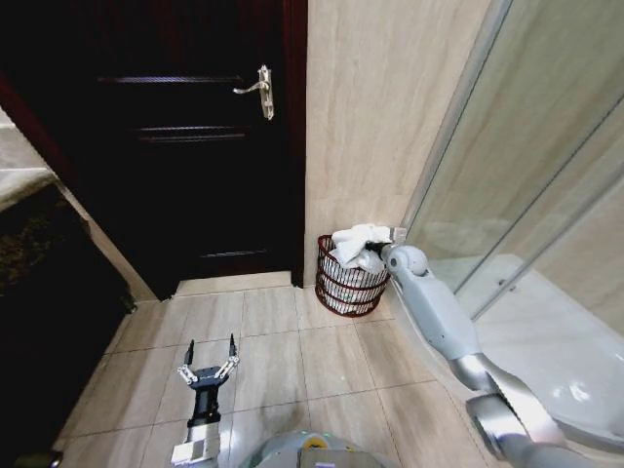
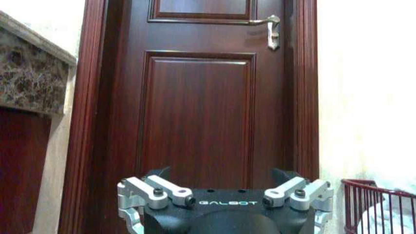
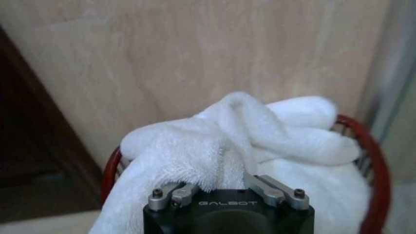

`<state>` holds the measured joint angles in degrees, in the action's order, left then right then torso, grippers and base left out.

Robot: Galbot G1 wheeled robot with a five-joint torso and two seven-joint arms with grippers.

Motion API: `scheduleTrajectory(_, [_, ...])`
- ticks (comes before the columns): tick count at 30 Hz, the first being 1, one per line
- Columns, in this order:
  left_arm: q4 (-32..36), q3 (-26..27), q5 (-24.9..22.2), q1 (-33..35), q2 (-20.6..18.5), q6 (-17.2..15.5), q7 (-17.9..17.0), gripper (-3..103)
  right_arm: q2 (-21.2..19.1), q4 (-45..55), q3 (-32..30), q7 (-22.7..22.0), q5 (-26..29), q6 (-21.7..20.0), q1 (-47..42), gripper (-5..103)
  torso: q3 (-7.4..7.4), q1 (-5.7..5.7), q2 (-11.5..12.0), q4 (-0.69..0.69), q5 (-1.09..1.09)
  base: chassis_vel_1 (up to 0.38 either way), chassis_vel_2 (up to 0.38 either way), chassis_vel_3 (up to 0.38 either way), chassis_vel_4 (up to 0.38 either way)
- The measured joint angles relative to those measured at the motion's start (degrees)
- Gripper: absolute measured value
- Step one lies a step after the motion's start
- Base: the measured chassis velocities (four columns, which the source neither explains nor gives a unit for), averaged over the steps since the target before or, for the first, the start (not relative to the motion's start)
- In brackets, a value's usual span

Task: Discard the used towel into the hamper.

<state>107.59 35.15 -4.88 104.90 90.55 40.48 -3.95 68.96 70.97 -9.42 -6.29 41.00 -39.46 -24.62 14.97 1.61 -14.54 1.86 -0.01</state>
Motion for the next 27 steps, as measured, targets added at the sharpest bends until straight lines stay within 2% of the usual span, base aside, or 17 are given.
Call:
scheduleTrajectory(3, [-0.07,-0.17,0.19,-0.53,0.44,-0.30,0.04,100,-0.14,-4.34,1.48,6.76,-3.35,-1.78,2.94,8,0.03,0.02,-0.03,0.00,0.02,0.000,0.000,0.000,0.000])
scheduleTrajectory(4, [-0.07,-0.17,0.19,-0.53,0.44,-0.30,0.04,100,-0.14,-4.34,1.48,6.76,-3.35,-1.78,2.94,8,0.03,0.02,-0.03,0.00,0.02,0.000,0.000,0.000,0.000])
scheduleTrajectory(7, [-0.05,-0.14,0.28,-0.81,0.48,-1.08,0.03,100,-0.43,-9.19,4.04,12.05,-6.34,-2.65,6.26,8,0.05,0.03,-0.06,0.01,0.01,0.000,0.000,0.000,0.000])
scheduleTrajectory(8, [-0.05,-0.14,0.28,-0.81,0.48,-1.08,0.03,100,-0.43,-9.19,4.04,12.05,-6.34,-2.65,6.26,8,0.05,0.03,-0.06,0.01,0.01,0.000,0.000,0.000,0.000])
scheduleTrajectory(10, [-0.14,-0.01,0.29,-0.91,0.51,-1.42,0.01,100,-0.22,-13.12,4.99,16.56,-8.87,-2.66,8.30,8,0.07,0.04,-0.09,0.00,0.02,0.000,0.000,0.000,0.000])
scheduleTrajectory(11, [-0.14,-0.01,0.29,-0.91,0.51,-1.42,0.01,100,-0.22,-13.12,4.99,16.56,-8.87,-2.66,8.30,8,0.07,0.04,-0.09,0.00,0.02,0.000,0.000,0.000,0.000])
scheduleTrajectory(13, [-0.75,0.03,0.28,-1.03,0.71,-1.47,-0.02,100,0.48,-16.30,5.32,19.89,-11.22,-2.66,9.46,8,0.07,0.04,-0.10,0.00,0.01,0.000,0.000,0.000,0.000])
scheduleTrajectory(21, [-1.59,0.00,0.40,-1.28,1.35,-1.47,-0.15,100,3.68,-24.26,3.42,24.11,-16.95,-1.91,11.52,8,0.10,0.05,-0.14,0.01,0.01,0.000,0.000,0.000,0.000])
scheduleTrajectory(26, [-1.58,0.02,0.46,-1.27,1.44,-1.52,-0.18,100,4.02,-24.59,2.67,24.29,-17.98,-1.51,11.27,6,0.11,0.06,-0.15,0.01,0.01,0.000,0.000,0.000,0.000])
scheduleTrajectory(27, [-1.56,0.02,0.48,-1.27,1.43,-1.57,-0.18,100,3.87,-23.81,2.53,23.60,-17.85,-0.39,10.77,10,0.11,0.06,-0.15,0.01,0.02,0.000,0.000,0.000,0.000])
